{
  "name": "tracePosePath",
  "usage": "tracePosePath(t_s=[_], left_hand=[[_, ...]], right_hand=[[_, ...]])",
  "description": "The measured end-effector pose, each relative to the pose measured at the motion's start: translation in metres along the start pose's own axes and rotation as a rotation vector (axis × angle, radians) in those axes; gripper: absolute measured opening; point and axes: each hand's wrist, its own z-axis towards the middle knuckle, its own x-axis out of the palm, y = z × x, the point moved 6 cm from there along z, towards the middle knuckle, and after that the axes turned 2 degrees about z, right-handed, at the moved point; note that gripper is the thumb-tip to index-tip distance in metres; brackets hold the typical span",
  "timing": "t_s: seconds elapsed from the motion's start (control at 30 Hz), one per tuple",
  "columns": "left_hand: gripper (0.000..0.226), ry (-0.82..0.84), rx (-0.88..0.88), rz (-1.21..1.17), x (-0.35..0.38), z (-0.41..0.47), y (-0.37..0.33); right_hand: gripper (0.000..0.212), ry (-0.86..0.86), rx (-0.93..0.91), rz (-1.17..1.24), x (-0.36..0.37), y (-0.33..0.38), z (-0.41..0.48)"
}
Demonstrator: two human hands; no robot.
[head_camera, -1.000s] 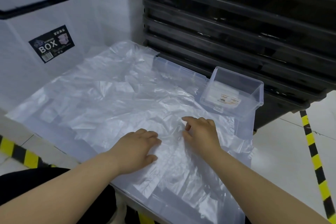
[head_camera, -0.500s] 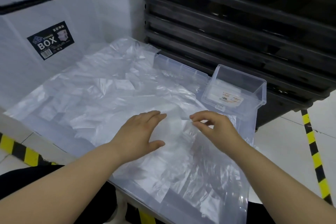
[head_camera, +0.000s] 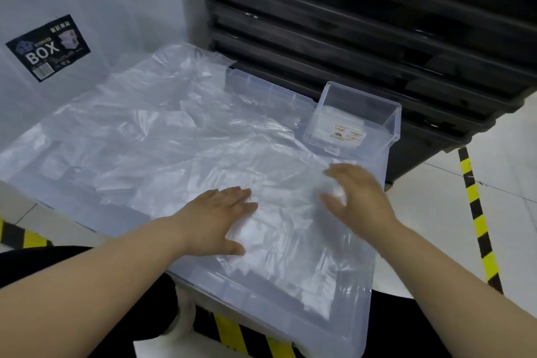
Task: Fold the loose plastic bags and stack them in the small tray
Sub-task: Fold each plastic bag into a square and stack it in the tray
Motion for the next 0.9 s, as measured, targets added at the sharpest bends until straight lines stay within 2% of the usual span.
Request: tracePosePath(t_s=[0.1,0.17,0.2,0.33,0.43,0.53,0.6,0.67,0.73,0.8,0.83,0.9], left_hand=[[0.080,-0.002,-0.008,0.010,0.002,0.000,-0.001],[0.080,-0.008,-0.013,0.017,0.002,0.000,-0.001],[0.080,-0.011,-0.014,0.022,0.001,-0.001,-0.001],[0.081,-0.027,-0.013,0.029,-0.001,-0.001,-0.003],[0.083,-0.019,0.005,0.018,-0.002,-0.004,-0.005],[0.085,-0.008,0.050,0.039,0.000,-0.010,-0.010],[0.081,-0.021,0.078,0.070,0.003,-0.012,-0.015],[0.078,-0.057,0.104,0.084,0.003,-0.014,-0.022],[0.078,-0.107,0.105,0.115,0.004,-0.014,-0.026],[0.079,-0.160,0.081,0.128,0.001,-0.014,-0.029],[0.076,-0.184,0.085,0.106,0.000,-0.016,-0.031],[0.051,-0.292,0.131,0.103,-0.005,-0.015,-0.034]], right_hand=[[0.043,0.212,-0.295,-0.029,0.023,0.057,-0.029],[0.042,0.379,-0.323,-0.008,0.034,0.078,-0.048],[0.041,0.389,-0.325,-0.018,0.037,0.082,-0.055],[0.033,0.277,-0.313,-0.045,0.043,0.086,-0.066],[0.024,0.273,-0.281,-0.063,0.045,0.084,-0.065],[0.025,0.227,-0.287,-0.078,0.041,0.082,-0.061],[0.008,0.200,-0.312,-0.100,0.038,0.081,-0.061],[0.021,0.204,-0.326,-0.105,0.044,0.083,-0.061],[0.006,0.180,-0.307,-0.134,0.044,0.083,-0.057],[0.018,0.124,-0.235,-0.051,0.038,0.078,-0.052],[0.022,0.142,-0.169,0.027,0.037,0.076,-0.051],[0.023,0.223,-0.086,0.137,0.037,0.067,-0.047]])
